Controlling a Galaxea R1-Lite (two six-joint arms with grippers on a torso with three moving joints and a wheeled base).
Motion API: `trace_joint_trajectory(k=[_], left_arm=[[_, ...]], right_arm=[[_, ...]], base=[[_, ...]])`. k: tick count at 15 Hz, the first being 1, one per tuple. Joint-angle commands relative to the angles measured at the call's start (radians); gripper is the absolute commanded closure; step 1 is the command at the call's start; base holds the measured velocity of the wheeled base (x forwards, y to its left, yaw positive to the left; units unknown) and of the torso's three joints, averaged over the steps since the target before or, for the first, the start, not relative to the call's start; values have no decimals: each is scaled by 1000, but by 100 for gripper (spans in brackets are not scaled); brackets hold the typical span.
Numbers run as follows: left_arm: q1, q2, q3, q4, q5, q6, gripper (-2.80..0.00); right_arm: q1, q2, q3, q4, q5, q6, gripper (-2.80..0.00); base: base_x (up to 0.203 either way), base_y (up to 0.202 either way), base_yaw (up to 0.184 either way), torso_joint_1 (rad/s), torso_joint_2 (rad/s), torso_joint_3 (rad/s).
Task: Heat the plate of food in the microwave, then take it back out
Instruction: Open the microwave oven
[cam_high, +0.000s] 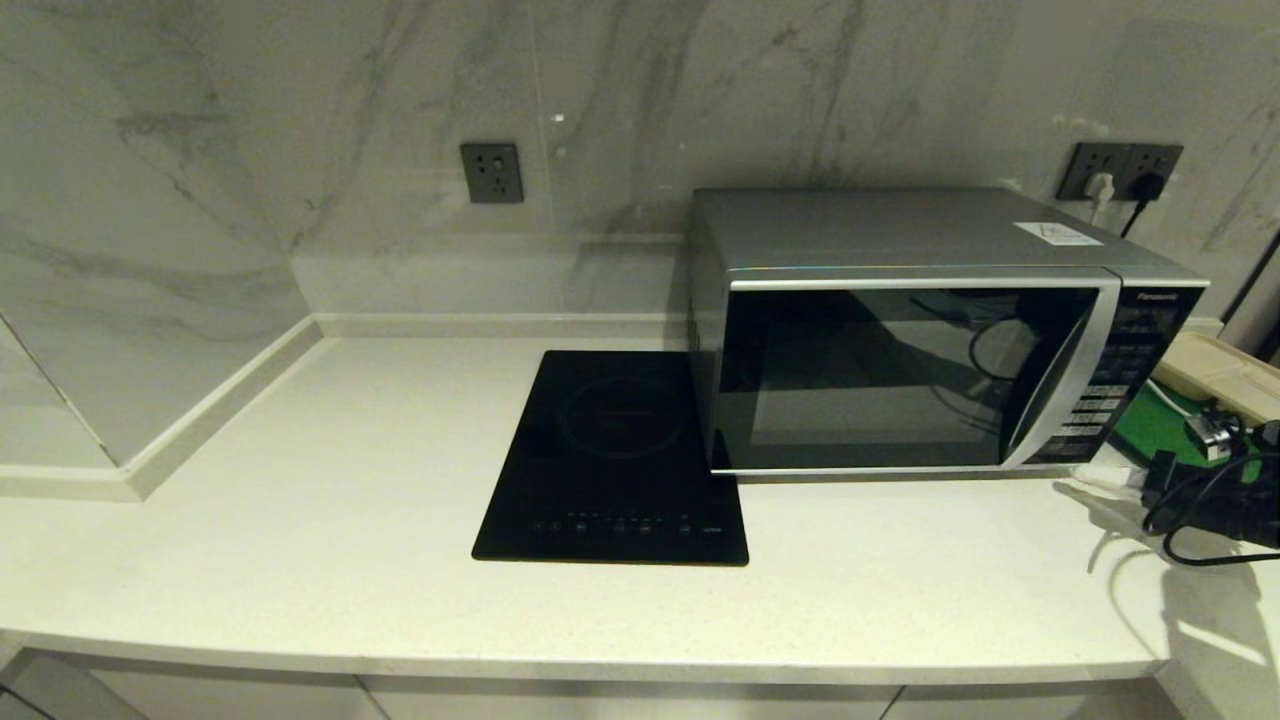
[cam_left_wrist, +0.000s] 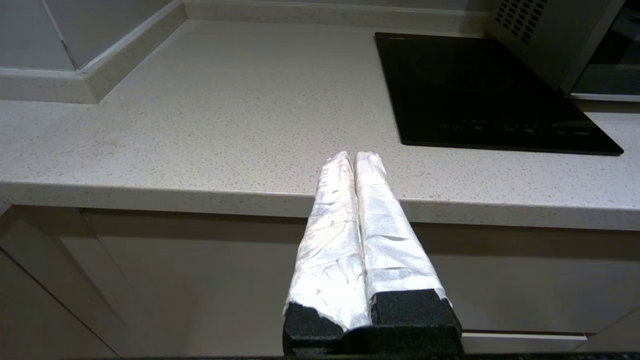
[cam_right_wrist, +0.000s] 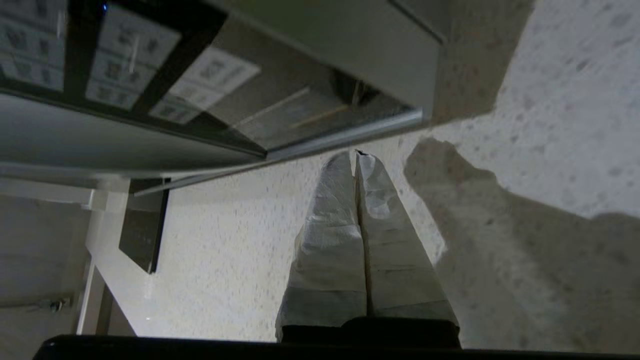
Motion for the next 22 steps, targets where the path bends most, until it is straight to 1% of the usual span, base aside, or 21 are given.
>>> trace_joint_trajectory(k=[1, 7, 14, 22], left_arm=[[0, 0, 0, 0, 0, -1, 0], [0, 0, 0, 0, 0, -1, 0], [0, 0, 0, 0, 0, -1, 0], [0, 0, 0, 0, 0, -1, 0]], right_arm=[[8, 0, -17, -1, 6, 6, 0], [33, -28, -22, -2, 7, 22, 0], [32, -23, -50, -2, 5, 20, 0], [33, -32, -25, -2, 0, 19, 0]], base=[[0, 0, 0, 0, 0, 0], [0, 0, 0, 0, 0, 0], [0, 0, 0, 0, 0, 0], [0, 0, 0, 0, 0, 0]])
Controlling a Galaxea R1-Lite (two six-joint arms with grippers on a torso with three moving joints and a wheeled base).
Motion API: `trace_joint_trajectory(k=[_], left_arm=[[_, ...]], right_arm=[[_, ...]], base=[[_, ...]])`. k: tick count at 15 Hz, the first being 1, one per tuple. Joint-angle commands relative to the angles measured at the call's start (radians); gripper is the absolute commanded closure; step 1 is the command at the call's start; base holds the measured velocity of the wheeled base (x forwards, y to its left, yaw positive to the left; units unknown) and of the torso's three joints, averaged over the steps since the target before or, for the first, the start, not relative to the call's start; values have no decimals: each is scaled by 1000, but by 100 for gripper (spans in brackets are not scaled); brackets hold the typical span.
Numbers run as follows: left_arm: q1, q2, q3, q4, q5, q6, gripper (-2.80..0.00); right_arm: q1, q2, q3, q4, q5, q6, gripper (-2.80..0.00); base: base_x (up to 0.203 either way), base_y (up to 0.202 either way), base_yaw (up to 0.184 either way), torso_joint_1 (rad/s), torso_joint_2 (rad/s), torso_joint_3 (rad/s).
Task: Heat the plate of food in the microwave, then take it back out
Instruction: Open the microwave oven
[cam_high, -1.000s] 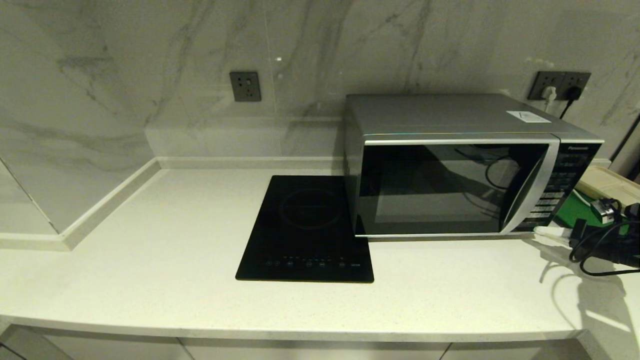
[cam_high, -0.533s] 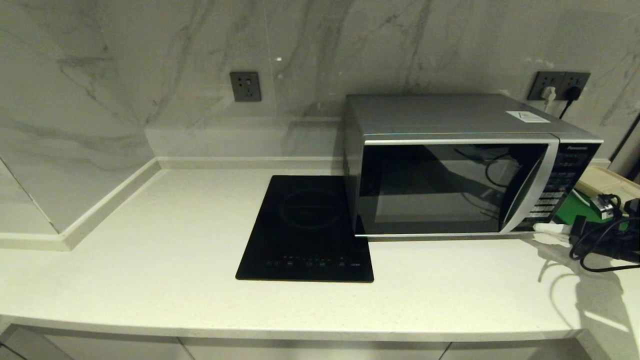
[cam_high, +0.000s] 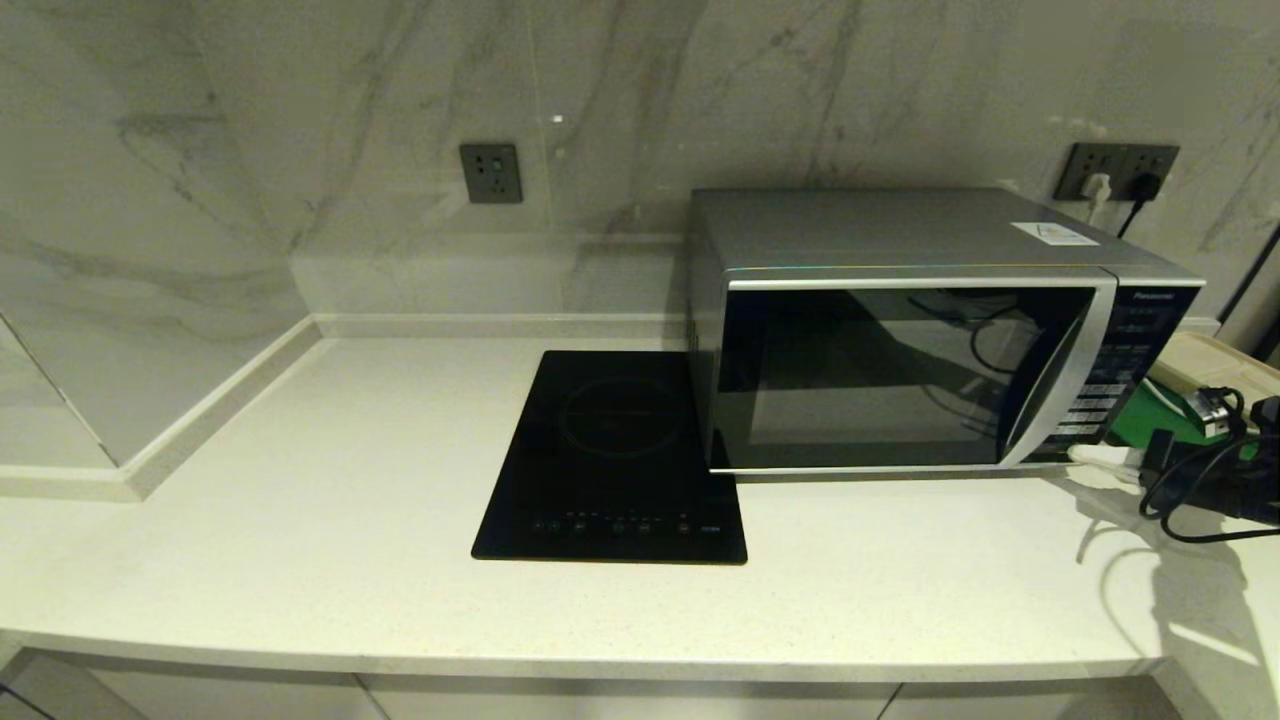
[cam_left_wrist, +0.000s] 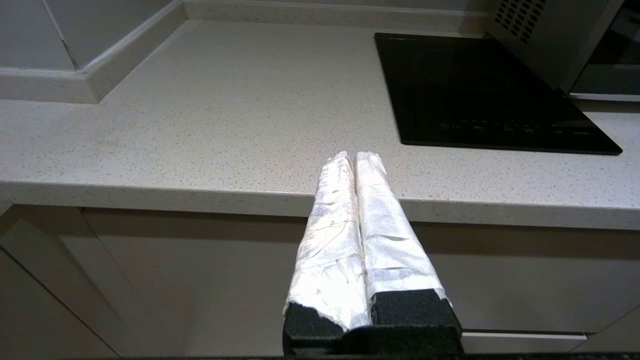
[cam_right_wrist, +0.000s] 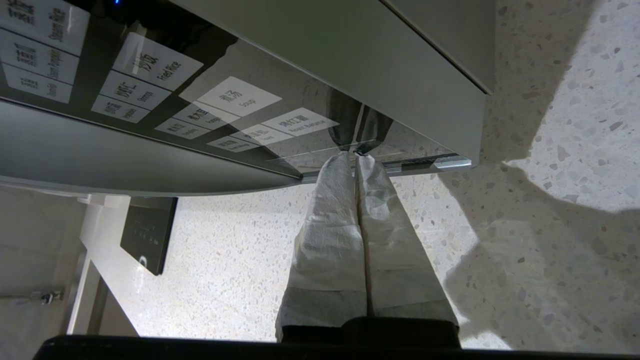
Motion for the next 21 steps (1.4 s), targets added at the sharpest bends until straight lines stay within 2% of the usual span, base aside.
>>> trace_joint_trajectory(k=[1, 6, 8, 11, 14, 16, 19, 21], left_arm=[[0, 0, 0, -1, 0, -1, 0], [0, 0, 0, -1, 0, -1, 0], [0, 0, 0, -1, 0, -1, 0], [0, 0, 0, -1, 0, -1, 0], [0, 0, 0, -1, 0, -1, 0], [0, 0, 0, -1, 0, -1, 0], [0, 0, 0, -1, 0, -1, 0], [0, 0, 0, -1, 0, -1, 0]], right_arm=[[-2, -20, 34, 0, 7, -4, 0], [-36, -163, 219, 1, -24, -54, 0], [-61, -251, 294, 9, -61, -112, 0], [-77, -429, 308, 78, -152, -139, 0], [-44, -626, 245, 265, -259, -149, 0], [65, -751, 152, 458, -364, -153, 0], [338, -889, 73, 613, -598, -152, 0], [522, -1018, 40, 723, -719, -150, 0]], base=[[0, 0, 0, 0, 0, 0], [0, 0, 0, 0, 0, 0], [0, 0, 0, 0, 0, 0], [0, 0, 0, 0, 0, 0], [0, 0, 0, 0, 0, 0], [0, 0, 0, 0, 0, 0], [0, 0, 0, 0, 0, 0], [0, 0, 0, 0, 0, 0]])
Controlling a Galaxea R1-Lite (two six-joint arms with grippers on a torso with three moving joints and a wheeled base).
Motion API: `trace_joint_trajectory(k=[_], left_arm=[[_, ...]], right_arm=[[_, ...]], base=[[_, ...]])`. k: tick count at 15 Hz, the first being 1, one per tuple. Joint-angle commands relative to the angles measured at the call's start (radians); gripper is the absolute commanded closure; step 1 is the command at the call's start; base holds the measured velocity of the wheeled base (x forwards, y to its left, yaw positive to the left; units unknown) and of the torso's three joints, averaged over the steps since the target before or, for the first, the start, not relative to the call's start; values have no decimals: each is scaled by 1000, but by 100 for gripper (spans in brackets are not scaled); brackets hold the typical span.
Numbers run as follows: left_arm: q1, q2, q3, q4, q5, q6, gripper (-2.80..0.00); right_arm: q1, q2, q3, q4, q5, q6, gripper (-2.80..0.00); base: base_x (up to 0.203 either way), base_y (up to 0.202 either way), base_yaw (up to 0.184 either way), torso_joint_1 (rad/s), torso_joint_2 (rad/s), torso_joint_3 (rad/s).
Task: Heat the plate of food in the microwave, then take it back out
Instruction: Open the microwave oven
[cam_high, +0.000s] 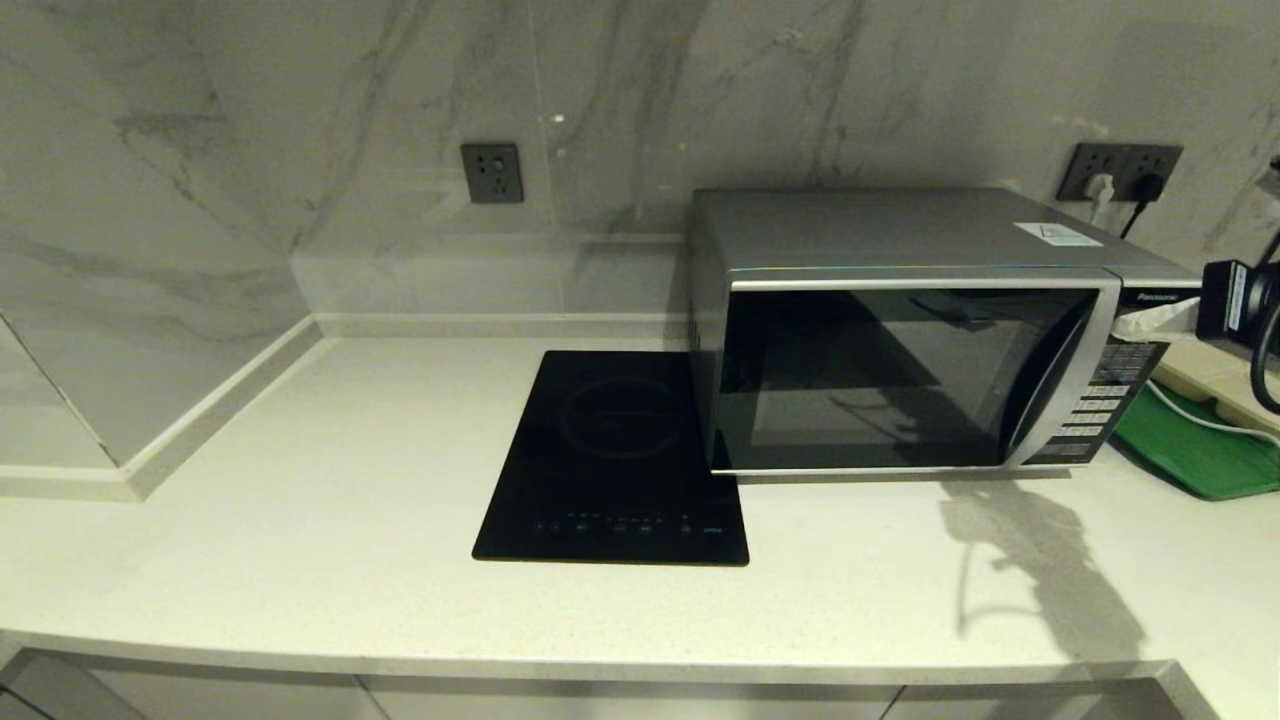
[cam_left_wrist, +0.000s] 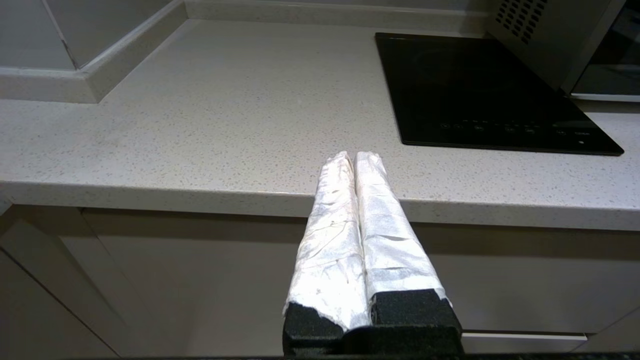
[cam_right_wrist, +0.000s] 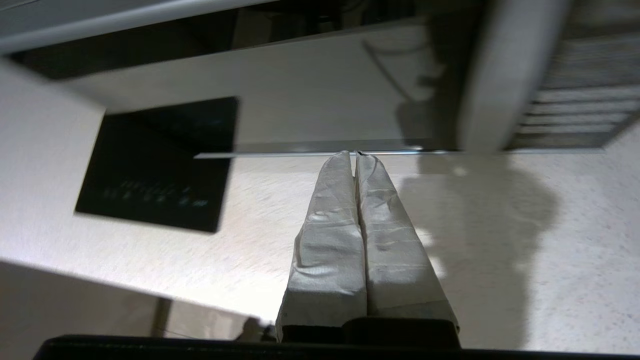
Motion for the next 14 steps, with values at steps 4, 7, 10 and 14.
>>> trace_joint_trajectory(k=[4, 7, 10, 14], left_arm=[[0, 0, 0, -1, 0, -1, 0], [0, 0, 0, -1, 0, -1, 0], [0, 0, 0, -1, 0, -1, 0], [0, 0, 0, -1, 0, -1, 0]], right_arm=[[287, -483, -76, 337, -203, 4, 0], [307, -768, -36, 510, -312, 3, 0], [309, -1019, 96, 586, -445, 2, 0], [238, -1239, 207, 656, -486, -4, 0]], base=[[0, 0, 0, 0, 0, 0], [0, 0, 0, 0, 0, 0], [0, 0, 0, 0, 0, 0], [0, 0, 0, 0, 0, 0]])
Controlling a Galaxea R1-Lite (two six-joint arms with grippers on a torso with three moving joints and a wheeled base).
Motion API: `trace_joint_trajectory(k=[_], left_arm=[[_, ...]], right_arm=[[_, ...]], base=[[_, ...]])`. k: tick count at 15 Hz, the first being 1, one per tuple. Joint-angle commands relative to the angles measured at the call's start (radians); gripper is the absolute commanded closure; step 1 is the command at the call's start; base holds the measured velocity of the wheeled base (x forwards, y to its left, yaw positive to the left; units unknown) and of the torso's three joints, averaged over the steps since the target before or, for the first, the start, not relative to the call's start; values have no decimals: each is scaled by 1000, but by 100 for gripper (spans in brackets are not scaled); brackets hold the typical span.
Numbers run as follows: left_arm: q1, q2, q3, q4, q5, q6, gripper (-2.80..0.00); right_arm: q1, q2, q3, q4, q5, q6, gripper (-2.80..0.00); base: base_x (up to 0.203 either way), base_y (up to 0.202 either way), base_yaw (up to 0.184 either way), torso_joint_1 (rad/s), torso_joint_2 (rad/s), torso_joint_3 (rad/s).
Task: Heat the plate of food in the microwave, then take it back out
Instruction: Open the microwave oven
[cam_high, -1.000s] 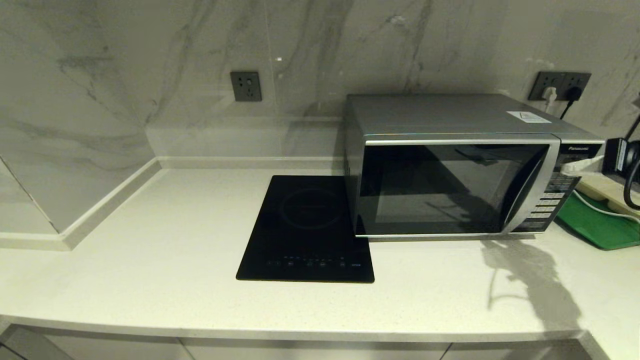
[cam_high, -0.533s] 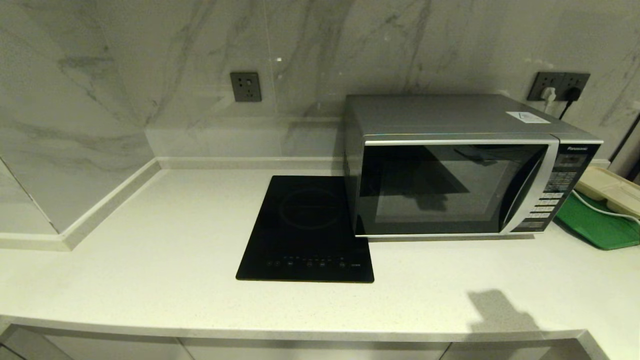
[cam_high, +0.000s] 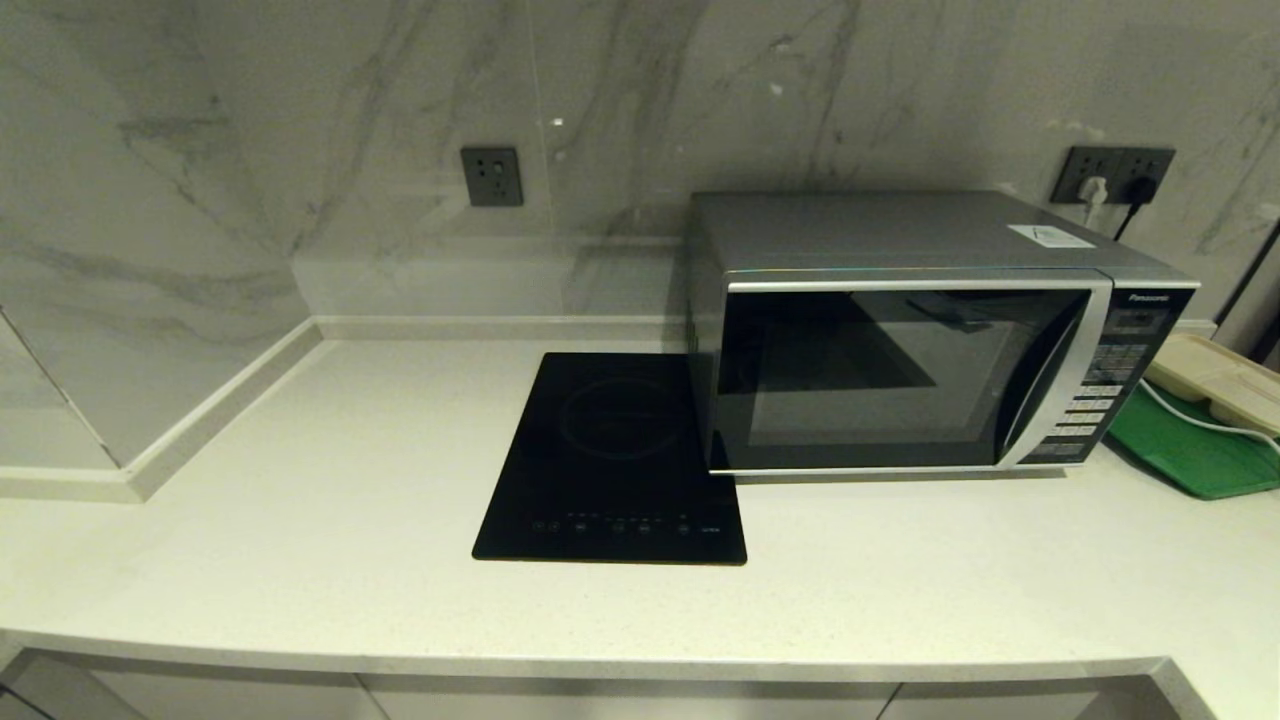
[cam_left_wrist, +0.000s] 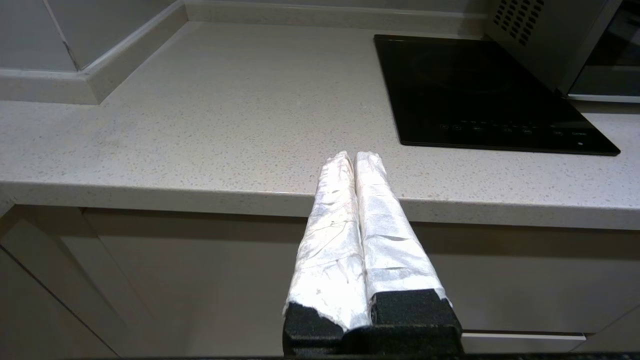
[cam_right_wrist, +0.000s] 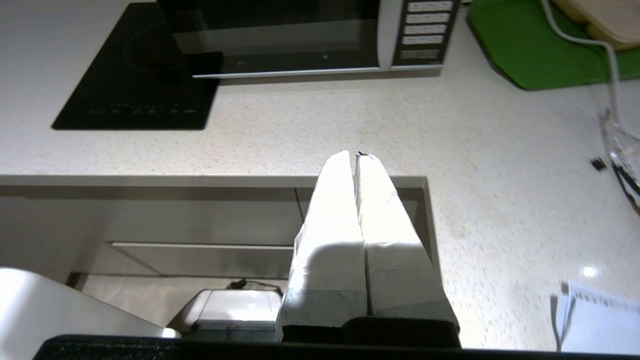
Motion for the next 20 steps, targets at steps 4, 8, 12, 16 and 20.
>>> trace_joint_trajectory(k=[4, 8, 12, 16, 20], left_arm=[[0, 0, 0, -1, 1, -1, 0], [0, 0, 0, -1, 1, -1, 0], [0, 0, 0, -1, 1, -1, 0], [0, 0, 0, -1, 1, -1, 0], [0, 0, 0, -1, 1, -1, 0]], right_arm=[[-43, -378, 224, 35, 41, -24, 0], [-46, -439, 533, -262, 73, -66, 0], [-46, -443, 937, -736, 70, -79, 0], [-46, -444, 1143, -926, 53, -81, 0], [-46, -445, 1213, -989, 16, -87, 0]], base=[[0, 0, 0, 0, 0, 0], [0, 0, 0, 0, 0, 0], [0, 0, 0, 0, 0, 0], [0, 0, 0, 0, 0, 0], [0, 0, 0, 0, 0, 0]])
